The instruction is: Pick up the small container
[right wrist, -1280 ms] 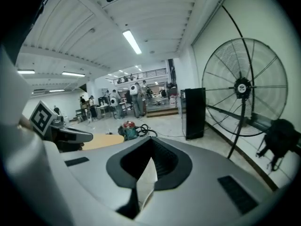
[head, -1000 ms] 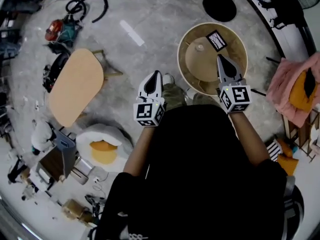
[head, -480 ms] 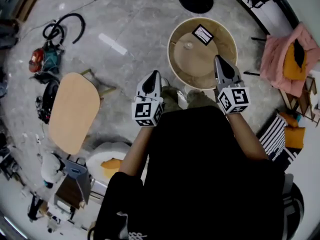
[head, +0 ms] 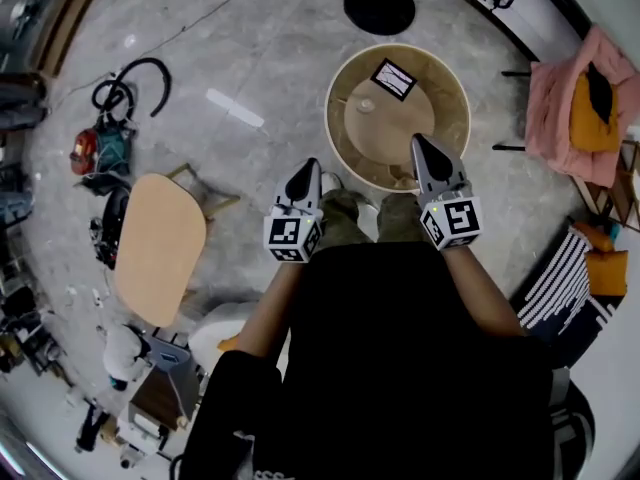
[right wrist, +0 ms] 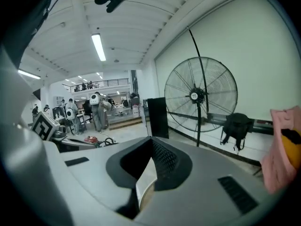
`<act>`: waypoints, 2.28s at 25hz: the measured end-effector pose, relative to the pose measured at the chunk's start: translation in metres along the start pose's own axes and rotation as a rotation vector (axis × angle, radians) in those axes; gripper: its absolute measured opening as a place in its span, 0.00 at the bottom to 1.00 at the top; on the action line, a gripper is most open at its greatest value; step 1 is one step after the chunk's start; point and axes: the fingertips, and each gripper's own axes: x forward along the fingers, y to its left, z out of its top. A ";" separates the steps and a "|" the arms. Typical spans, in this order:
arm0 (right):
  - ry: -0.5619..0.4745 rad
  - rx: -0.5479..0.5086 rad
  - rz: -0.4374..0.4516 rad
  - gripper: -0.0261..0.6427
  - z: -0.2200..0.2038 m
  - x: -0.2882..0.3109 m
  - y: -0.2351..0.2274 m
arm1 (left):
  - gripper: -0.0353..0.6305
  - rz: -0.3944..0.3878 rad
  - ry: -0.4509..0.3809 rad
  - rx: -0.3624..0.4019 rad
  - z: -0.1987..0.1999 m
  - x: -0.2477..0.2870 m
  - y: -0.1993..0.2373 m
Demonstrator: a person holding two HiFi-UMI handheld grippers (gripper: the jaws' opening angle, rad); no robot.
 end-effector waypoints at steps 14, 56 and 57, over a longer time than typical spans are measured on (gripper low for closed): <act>0.051 0.211 -0.054 0.07 -0.161 0.035 -0.180 | 0.09 0.026 0.051 0.142 -0.157 0.223 -0.052; 0.320 0.241 -0.118 0.07 -0.412 0.024 -0.249 | 0.63 -0.115 0.242 0.327 -0.387 0.492 -0.011; 0.317 0.244 -0.128 0.07 -0.413 0.005 -0.260 | 0.63 -0.113 0.242 0.332 -0.390 0.492 -0.031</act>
